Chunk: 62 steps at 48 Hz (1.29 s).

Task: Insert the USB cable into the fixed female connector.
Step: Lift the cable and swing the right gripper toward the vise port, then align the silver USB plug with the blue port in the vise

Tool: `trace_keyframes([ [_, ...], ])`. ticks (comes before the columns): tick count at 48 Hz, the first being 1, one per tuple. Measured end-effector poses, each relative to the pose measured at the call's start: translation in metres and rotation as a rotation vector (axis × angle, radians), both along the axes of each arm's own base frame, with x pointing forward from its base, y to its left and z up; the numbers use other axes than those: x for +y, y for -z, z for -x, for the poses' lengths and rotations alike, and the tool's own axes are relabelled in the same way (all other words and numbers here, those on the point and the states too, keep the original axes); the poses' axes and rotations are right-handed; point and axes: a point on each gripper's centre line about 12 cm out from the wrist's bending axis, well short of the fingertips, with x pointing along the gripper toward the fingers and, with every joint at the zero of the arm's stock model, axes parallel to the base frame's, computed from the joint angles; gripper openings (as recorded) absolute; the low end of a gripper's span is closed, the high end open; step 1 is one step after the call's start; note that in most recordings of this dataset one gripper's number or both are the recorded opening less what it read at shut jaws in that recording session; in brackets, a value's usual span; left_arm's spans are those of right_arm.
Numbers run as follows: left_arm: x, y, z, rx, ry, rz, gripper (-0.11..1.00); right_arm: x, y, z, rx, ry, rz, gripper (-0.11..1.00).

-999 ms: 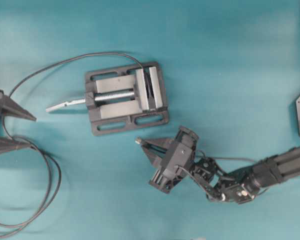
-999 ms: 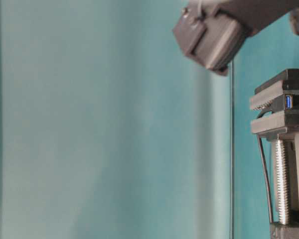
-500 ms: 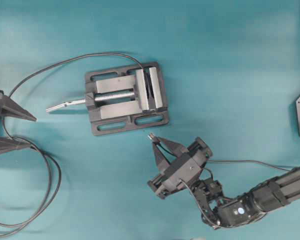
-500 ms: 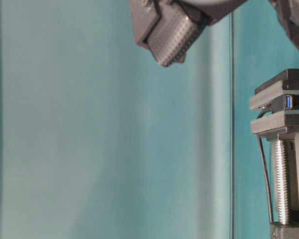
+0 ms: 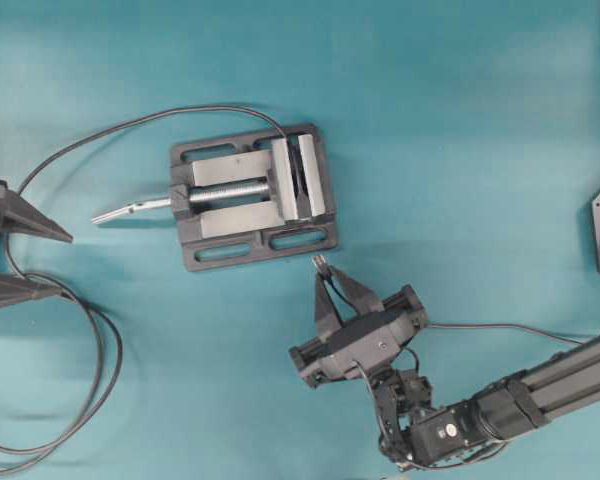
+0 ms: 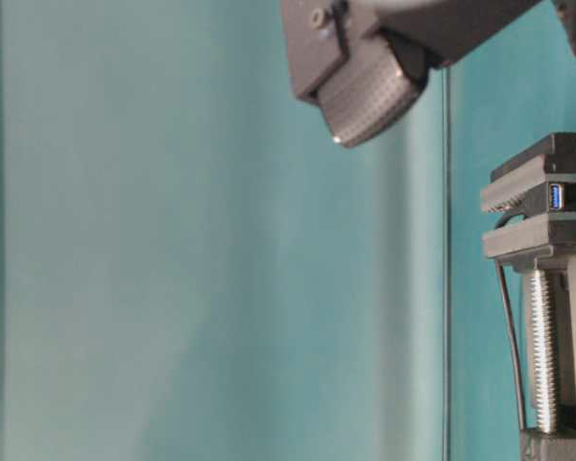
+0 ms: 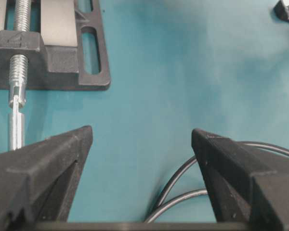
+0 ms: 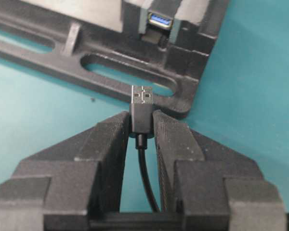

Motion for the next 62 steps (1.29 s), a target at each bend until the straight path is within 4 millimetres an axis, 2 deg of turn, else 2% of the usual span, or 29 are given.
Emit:
trace_keyframes([
  [19, 0.000, 0.000, 0.000, 0.000, -0.001, 0.001, 0.99, -0.008, -0.001, -0.011, -0.024, 0.099, 0.023, 0.19],
  [42, 0.000, 0.000, 0.000, 0.000, 0.000, 0.000, 0.99, -0.016, -0.011, -0.023, -0.066, 0.158, 0.016, 0.19],
  [62, 0.000, 0.000, 0.000, -0.001, -0.001, 0.002, 0.99, -0.021, -0.013, -0.030, -0.081, 0.183, 0.010, 0.19],
])
